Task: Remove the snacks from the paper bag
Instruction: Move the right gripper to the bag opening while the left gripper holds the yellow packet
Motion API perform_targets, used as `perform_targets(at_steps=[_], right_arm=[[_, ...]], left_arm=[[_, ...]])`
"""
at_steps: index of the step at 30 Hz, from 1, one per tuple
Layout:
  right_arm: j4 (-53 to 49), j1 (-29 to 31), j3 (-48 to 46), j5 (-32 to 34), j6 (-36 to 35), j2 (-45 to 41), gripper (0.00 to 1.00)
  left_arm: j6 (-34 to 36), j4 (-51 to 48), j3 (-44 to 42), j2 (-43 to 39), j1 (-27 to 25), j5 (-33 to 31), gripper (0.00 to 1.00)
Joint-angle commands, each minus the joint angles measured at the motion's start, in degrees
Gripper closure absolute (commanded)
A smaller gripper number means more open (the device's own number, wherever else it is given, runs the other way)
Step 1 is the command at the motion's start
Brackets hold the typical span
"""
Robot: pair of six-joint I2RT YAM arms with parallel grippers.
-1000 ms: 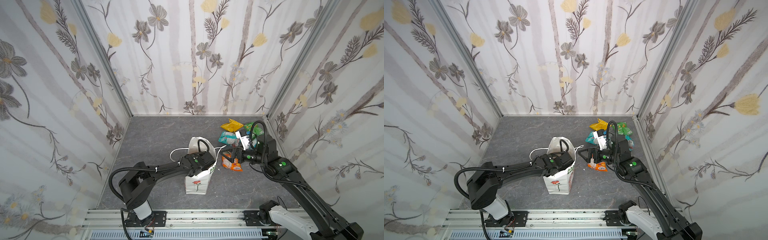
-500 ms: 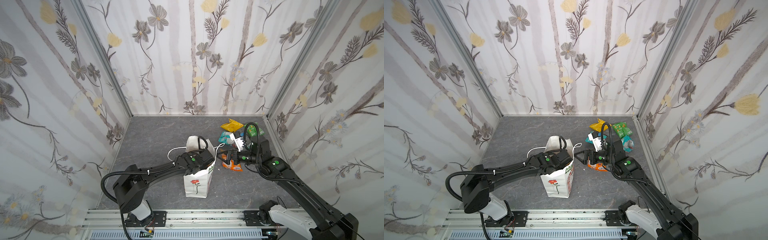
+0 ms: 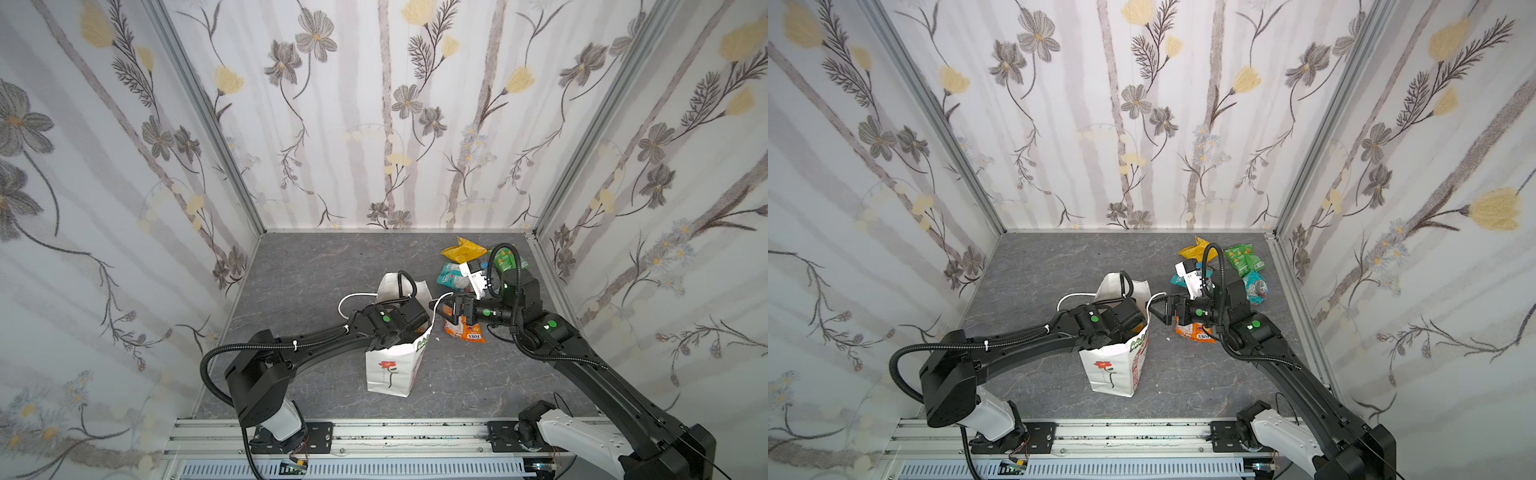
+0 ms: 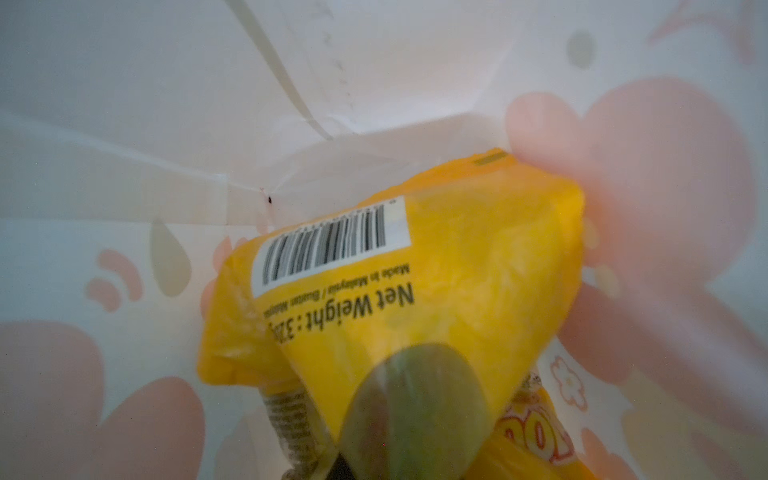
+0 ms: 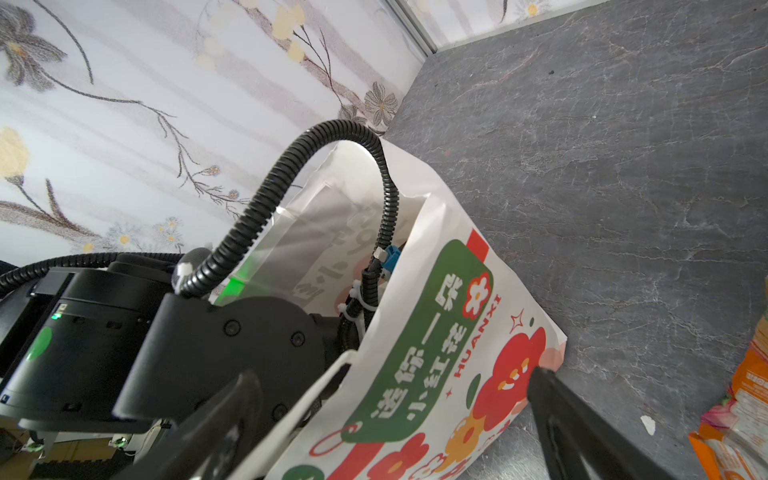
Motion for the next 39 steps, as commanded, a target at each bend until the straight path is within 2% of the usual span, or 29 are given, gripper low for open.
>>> perform_targets(at_steps=[1,7,19,39], right_arm=[[1.58,0.31,0.23,1.42,0.01,1.29,0.01],[-0.43,0.36,-0.72,3.89,-1.61,1.55,0.01],[-0.55,0.4,1.54,2.45,-0.58,-1.07,0.01],[-2.44,0.38,2.71,3.9,-0.84,-3.37,0.01]], left_arm=[[0.29,1.18,0.36,-0.88,-0.1,-2.11,1.0],[-0.05,0.96,0.42,-3.63,-0.1,-3.47,1.0],[0.51,0.7,1.52,-7.4,-0.1,-5.38,1.0],[3.59,-0.48,6.31,-13.1,0.0,-9.37,1.0]])
